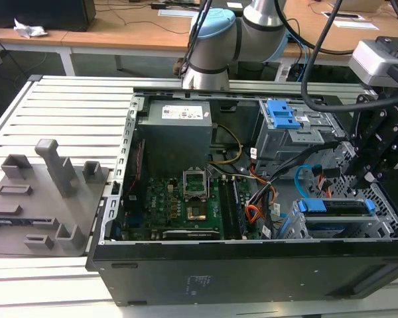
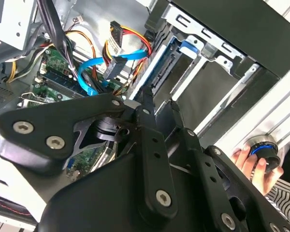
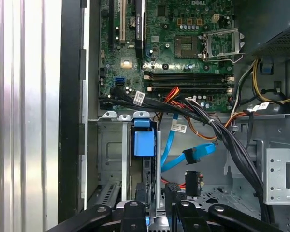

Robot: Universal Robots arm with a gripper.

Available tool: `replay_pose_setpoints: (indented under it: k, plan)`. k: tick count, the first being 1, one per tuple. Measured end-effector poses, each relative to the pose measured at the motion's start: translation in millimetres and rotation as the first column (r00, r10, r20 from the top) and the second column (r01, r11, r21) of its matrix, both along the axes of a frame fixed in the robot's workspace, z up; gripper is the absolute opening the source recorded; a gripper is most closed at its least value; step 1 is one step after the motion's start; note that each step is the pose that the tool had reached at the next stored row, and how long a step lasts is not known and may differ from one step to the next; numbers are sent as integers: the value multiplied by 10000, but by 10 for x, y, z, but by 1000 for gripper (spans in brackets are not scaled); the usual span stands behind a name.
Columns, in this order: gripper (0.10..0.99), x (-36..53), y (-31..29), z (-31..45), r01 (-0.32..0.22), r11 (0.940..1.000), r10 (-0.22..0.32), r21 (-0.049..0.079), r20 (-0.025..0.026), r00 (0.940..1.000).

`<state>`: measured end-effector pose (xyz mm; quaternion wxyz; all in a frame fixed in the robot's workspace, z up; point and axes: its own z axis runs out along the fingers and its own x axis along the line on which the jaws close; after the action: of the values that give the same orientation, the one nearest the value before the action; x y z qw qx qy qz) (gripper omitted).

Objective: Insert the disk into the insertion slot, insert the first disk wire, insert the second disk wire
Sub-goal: 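Insert the first disk wire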

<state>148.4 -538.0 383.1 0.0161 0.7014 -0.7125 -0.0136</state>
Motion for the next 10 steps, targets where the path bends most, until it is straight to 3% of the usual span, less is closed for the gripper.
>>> replay_pose_setpoints:
  k: [5,10]
  plan:
    - [302,4,158,0,0,10000,0,0,0,10000]
    - [302,4,233,-29,-34,10000,34,2,0,10000]
